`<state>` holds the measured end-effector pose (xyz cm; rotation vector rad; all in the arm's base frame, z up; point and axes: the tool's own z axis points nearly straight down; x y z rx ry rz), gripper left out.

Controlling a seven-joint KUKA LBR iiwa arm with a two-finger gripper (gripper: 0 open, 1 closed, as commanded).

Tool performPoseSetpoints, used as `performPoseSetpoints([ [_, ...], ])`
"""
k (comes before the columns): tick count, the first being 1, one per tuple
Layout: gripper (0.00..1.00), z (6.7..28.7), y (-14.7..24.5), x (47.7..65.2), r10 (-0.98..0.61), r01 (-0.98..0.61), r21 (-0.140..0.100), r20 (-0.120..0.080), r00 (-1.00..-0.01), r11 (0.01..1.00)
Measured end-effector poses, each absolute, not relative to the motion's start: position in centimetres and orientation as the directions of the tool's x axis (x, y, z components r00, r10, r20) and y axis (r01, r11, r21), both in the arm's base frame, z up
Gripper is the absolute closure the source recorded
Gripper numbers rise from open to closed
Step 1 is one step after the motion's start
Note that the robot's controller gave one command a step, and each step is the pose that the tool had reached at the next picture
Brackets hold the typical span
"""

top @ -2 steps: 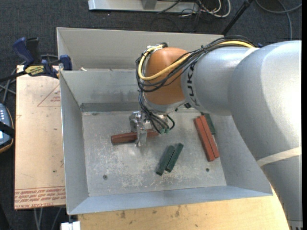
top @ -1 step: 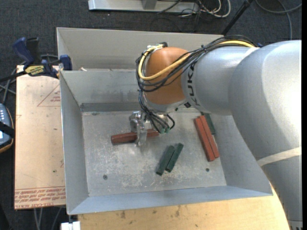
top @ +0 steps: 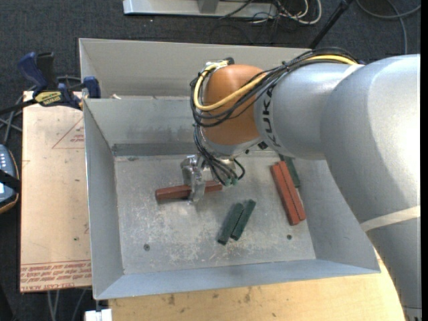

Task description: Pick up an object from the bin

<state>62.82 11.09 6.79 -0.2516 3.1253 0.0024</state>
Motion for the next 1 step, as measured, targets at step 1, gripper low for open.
performPoseSetpoints([
  [1,1.0,7.94,11.06,62.68,-0.158,-0.158,0.001,-0.003,-0.987,0.987],
])
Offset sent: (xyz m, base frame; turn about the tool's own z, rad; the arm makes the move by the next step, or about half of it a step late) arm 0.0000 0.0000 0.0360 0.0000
